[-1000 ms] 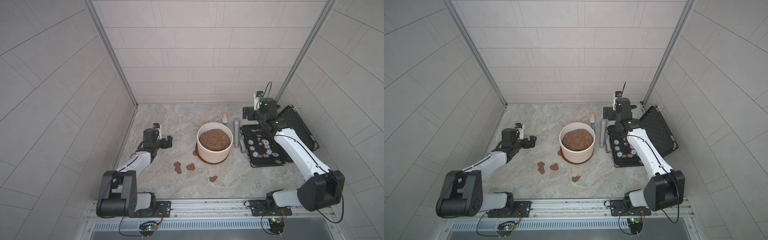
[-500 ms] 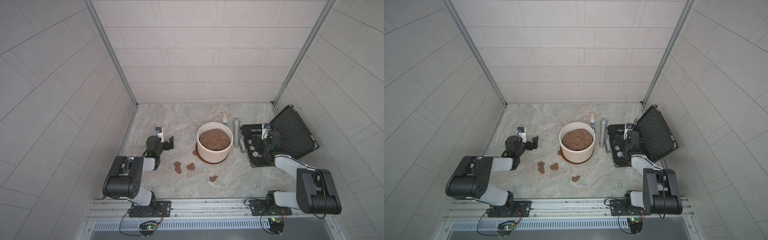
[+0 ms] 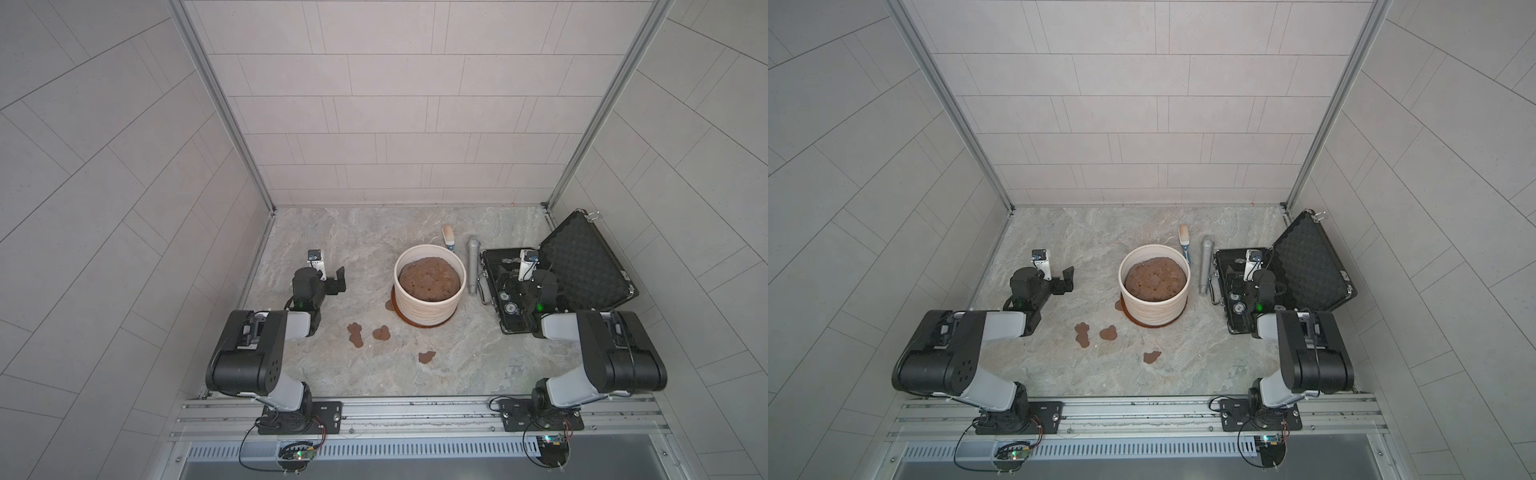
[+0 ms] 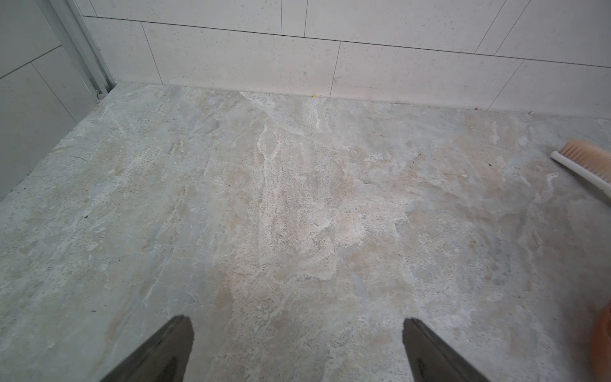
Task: Scrub the dried mud off the ceramic pot
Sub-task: Reset both arms
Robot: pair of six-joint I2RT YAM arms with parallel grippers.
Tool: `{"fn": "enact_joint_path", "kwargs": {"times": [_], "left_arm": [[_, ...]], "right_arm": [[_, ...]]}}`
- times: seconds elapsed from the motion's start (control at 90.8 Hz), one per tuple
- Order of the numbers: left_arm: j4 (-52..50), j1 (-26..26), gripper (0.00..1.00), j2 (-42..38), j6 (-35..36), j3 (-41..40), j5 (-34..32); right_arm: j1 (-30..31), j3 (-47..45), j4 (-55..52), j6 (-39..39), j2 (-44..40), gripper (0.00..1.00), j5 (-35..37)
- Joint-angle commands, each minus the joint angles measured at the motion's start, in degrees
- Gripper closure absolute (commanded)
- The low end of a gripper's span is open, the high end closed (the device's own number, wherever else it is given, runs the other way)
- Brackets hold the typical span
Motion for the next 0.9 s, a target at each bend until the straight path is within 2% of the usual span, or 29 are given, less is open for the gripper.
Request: {"fn": "enact_joint_path", "kwargs": {"times": [0.0,0.055,0.132,0.154,0.231,0.319,0.418,0.506,0.892], "left_arm": [[-0.9,-0.3,0.0,0.0,-0.4,0.8,-0.3],[-0.9,-0.3,0.0,0.0,-0.4,0.7,-0.3],[-0.9,-0.2,0.0,-0.1,-0.4,0.7,-0.2],[-0.9,-0.2,0.0,-0.2,-0.4,0.6,-0.1],[-0.8,-0.2,0.0,-0.3,-0.4,0.5,-0.1],[-0.8,-0.2,0.0,-0.3,-0.4,0.5,-0.1],[-0.8,-0.2,0.0,-0.3,-0.4,0.5,-0.1],[-0.7,-0.2,0.0,-0.3,-0.4,0.5,-0.1],[-0.8,-0.2,0.0,-0.3,-0.4,0.5,-0.1]], "right_arm": [[1.9,-0.5,6.8,-1.8,-0.4,0.0,2.6],[2.4,-1.3,11.0,-1.7,1.4,0.0,3.7],[2.3,1.4,1.3,0.2,-1.1,0.0,8.0],[2.3,1.7,1.5,0.2,-0.9,0.0,8.3],[2.5,0.6,6.5,-0.5,0.8,0.0,7.1],[2.5,1.9,0.9,-0.4,-1.0,0.0,7.0],[2.5,0.9,4.6,-0.4,0.1,0.0,7.0],[2.5,1.8,1.3,-0.5,-0.8,0.0,7.0],[2.5,2.4,1.2,-0.4,-0.1,0.0,6.4]]}}
